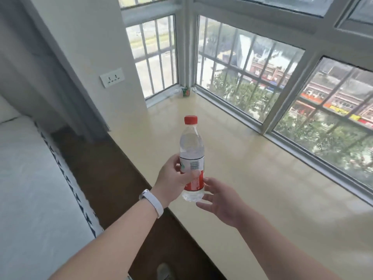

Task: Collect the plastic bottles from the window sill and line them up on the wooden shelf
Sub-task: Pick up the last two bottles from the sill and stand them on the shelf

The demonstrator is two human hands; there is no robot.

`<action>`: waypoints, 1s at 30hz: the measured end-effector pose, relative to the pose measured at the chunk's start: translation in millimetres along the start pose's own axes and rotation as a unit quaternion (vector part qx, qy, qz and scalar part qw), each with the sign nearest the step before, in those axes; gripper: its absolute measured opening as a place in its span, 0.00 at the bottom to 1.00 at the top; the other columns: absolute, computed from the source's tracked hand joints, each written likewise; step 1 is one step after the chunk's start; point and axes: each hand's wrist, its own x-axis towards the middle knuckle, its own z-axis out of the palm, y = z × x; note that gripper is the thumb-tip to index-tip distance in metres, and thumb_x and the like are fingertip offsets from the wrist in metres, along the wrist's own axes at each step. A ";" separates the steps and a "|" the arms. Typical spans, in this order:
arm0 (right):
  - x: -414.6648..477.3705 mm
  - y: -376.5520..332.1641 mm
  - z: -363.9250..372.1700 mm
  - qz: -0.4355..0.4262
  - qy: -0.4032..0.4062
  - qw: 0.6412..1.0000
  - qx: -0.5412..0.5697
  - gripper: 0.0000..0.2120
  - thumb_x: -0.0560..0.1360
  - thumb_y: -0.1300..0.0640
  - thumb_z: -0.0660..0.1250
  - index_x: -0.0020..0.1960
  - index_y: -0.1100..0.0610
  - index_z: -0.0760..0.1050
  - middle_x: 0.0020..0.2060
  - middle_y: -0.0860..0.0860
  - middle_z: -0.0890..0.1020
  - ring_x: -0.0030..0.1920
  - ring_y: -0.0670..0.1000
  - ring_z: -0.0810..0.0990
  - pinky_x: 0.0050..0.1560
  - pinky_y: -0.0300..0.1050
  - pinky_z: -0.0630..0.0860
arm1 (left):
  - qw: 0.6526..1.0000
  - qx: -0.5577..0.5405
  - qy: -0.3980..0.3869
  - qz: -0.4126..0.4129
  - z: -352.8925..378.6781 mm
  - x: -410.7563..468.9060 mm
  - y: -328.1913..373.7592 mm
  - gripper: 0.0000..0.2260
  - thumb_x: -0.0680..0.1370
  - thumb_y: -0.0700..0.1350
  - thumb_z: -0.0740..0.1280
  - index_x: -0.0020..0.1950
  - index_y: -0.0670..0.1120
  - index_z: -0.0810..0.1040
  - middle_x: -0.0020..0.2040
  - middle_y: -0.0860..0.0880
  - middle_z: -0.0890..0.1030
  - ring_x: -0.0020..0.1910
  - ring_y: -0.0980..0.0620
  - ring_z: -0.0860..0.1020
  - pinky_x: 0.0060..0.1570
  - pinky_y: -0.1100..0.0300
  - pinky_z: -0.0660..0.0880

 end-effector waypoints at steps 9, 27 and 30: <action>73.5 -23.3 123.5 0.005 -0.016 1.000 -0.002 0.15 0.78 0.54 0.65 0.61 0.59 0.81 0.65 0.63 0.77 0.55 0.59 0.82 0.60 0.58 0.78 | 0.998 -0.007 0.056 0.036 -136.3 25.1 13.0 0.24 0.65 0.56 0.78 0.59 0.53 0.79 0.52 0.53 0.84 0.52 0.51 0.82 0.52 0.52 0.81; 197.2 -62.8 213.3 0.022 -0.064 0.998 -0.012 0.13 0.80 0.55 0.60 0.60 0.58 0.78 0.56 0.58 0.81 0.50 0.56 0.81 0.53 0.52 0.79 | 0.996 0.009 0.084 0.036 -254.8 118.3 21.5 0.25 0.65 0.57 0.77 0.59 0.53 0.79 0.54 0.51 0.84 0.54 0.48 0.81 0.54 0.48 0.81; 234.1 -73.7 221.4 0.028 -0.079 0.996 -0.014 0.16 0.80 0.54 0.62 0.62 0.60 0.79 0.58 0.60 0.81 0.53 0.56 0.80 0.59 0.55 0.77 | 0.997 0.029 0.068 0.027 -270.3 156.6 21.1 0.24 0.65 0.58 0.77 0.59 0.54 0.79 0.52 0.52 0.84 0.53 0.50 0.81 0.51 0.52 0.81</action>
